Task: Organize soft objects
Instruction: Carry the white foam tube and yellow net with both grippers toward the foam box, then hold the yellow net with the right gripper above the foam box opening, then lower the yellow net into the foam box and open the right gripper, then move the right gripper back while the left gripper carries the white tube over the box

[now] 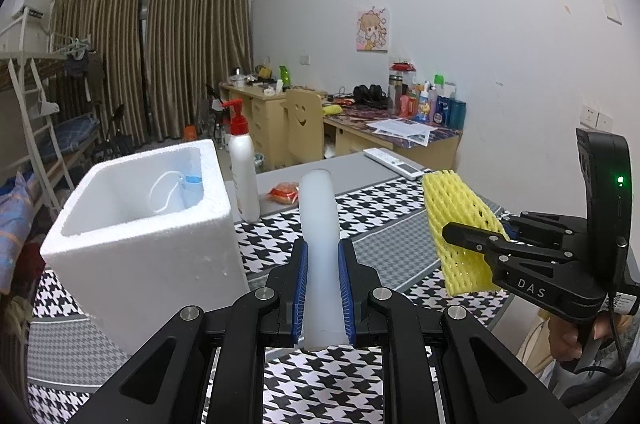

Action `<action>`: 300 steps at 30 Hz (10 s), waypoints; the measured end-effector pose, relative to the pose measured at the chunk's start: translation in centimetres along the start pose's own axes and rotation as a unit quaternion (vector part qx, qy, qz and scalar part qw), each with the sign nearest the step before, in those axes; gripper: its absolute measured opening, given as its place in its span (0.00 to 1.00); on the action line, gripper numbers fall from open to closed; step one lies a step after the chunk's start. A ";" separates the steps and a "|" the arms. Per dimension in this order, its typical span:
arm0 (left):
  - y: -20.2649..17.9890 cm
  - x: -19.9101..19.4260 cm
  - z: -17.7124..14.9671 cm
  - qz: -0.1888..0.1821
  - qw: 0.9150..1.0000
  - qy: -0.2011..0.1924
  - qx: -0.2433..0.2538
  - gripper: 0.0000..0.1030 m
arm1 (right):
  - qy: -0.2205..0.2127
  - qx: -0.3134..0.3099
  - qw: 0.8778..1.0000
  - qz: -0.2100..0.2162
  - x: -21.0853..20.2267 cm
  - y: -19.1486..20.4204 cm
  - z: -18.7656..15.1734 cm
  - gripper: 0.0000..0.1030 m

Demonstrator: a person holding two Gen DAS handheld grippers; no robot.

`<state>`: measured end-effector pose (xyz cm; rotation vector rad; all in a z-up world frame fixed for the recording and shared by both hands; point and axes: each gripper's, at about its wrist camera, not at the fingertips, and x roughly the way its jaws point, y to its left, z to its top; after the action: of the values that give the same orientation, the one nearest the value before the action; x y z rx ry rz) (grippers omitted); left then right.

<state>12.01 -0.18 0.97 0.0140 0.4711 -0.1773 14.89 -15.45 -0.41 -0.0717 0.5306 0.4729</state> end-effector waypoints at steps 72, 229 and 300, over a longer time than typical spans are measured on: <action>7.0 -3.5 6.3 0.135 0.987 -0.078 -0.029 0.16 | -0.062 -0.066 0.992 0.088 1.1 7.3 8.8 0.21; 15.1 -6.2 0.0 0.274 0.949 -0.064 -0.144 0.16 | 0.031 -0.158 0.977 0.140 11.1 18.4 12.1 0.75; 11.3 0.0 5.8 0.183 0.979 -0.055 -0.072 0.17 | -0.035 -0.081 0.992 0.091 4.7 7.4 10.1 0.94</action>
<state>16.62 10.66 5.81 -0.0505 0.3622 0.2165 19.90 -5.02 6.36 -0.1632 0.4310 0.6939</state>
